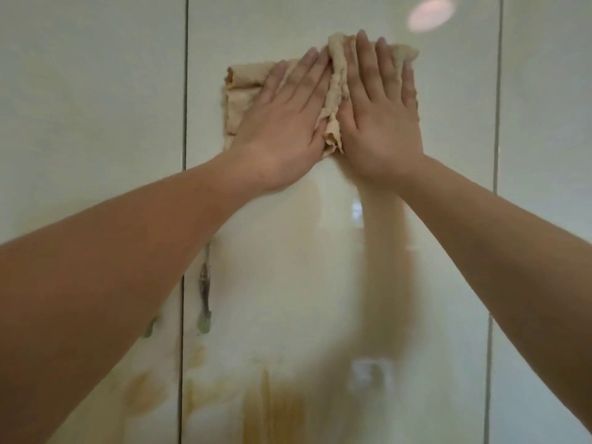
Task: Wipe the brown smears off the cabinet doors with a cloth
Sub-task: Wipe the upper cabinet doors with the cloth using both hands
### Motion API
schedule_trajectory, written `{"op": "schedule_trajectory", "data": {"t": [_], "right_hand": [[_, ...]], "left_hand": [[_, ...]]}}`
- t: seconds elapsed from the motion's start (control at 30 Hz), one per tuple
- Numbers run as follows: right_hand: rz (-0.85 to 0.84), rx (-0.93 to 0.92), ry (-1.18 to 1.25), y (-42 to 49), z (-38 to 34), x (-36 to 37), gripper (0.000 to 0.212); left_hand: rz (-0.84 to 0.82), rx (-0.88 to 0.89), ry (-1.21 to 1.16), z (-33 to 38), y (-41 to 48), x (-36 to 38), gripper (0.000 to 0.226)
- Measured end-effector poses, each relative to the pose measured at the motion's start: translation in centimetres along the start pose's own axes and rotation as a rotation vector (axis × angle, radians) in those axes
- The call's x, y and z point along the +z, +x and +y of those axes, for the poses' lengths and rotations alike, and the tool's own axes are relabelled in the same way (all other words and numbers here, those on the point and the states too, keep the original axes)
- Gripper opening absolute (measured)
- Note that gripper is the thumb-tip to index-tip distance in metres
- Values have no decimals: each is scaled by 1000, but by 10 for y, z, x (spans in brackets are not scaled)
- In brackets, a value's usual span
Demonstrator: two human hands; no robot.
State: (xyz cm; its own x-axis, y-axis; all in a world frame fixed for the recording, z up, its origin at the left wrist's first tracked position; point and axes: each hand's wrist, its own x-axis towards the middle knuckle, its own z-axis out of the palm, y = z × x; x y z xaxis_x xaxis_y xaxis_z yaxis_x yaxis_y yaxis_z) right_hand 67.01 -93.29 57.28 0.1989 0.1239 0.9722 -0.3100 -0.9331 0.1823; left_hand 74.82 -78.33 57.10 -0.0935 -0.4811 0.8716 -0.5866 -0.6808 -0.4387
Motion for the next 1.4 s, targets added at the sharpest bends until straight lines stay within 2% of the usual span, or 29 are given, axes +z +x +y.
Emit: {"op": "schedule_trajectory", "data": {"t": [0.3,0.57,0.8,0.97,1.4], "right_hand": [[4,-11,15,-80,-22,11,60],[-42,27,18,-145,-36,14,63],[-136,22,-4,-215,-59,19,64],[-195,-49,-9,-263,-72,24,63],[-306,-182,-10,-360,-118,32,64]], "left_hand": [[40,-66,-16,36,-73,18,65],[20,-45,-62,65,-130,26,65],[-52,-10,-128,87,-199,36,67],[-108,0,-201,100,-248,40,68],[-283,33,-211,102,-356,44,74]]}}
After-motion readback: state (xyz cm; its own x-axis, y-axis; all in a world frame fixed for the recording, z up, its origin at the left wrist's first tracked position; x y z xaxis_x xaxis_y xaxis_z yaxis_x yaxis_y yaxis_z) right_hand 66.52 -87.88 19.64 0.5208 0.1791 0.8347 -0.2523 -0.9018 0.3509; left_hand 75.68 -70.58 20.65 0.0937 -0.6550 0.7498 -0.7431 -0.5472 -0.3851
